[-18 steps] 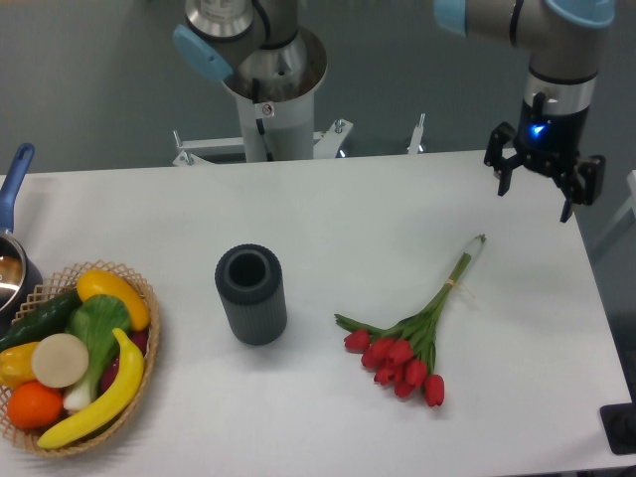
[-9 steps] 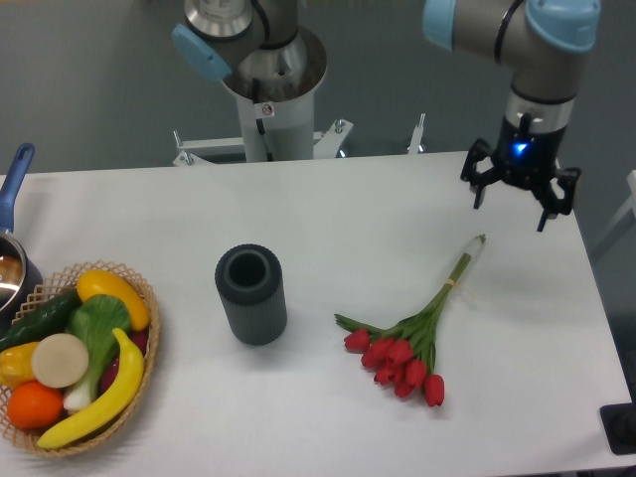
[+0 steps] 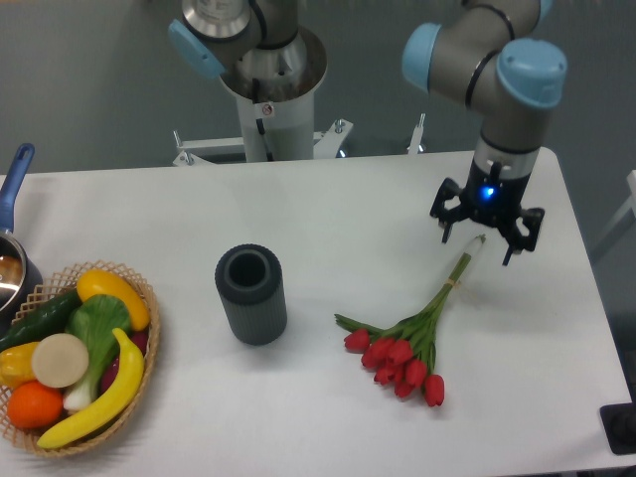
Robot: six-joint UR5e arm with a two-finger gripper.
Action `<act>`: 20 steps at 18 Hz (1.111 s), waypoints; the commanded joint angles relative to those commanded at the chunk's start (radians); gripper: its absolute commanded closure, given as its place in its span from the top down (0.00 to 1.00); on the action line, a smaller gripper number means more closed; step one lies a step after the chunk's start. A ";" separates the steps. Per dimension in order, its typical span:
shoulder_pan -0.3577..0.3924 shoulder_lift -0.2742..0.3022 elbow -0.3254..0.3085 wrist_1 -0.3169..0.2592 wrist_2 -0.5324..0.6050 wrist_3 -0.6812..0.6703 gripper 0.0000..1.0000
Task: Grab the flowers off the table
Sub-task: 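Move the open gripper down toward the tulip stems, then lower the gripper around the tulip stems and close it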
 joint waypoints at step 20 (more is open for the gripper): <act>-0.041 -0.153 0.015 0.014 0.009 0.190 1.00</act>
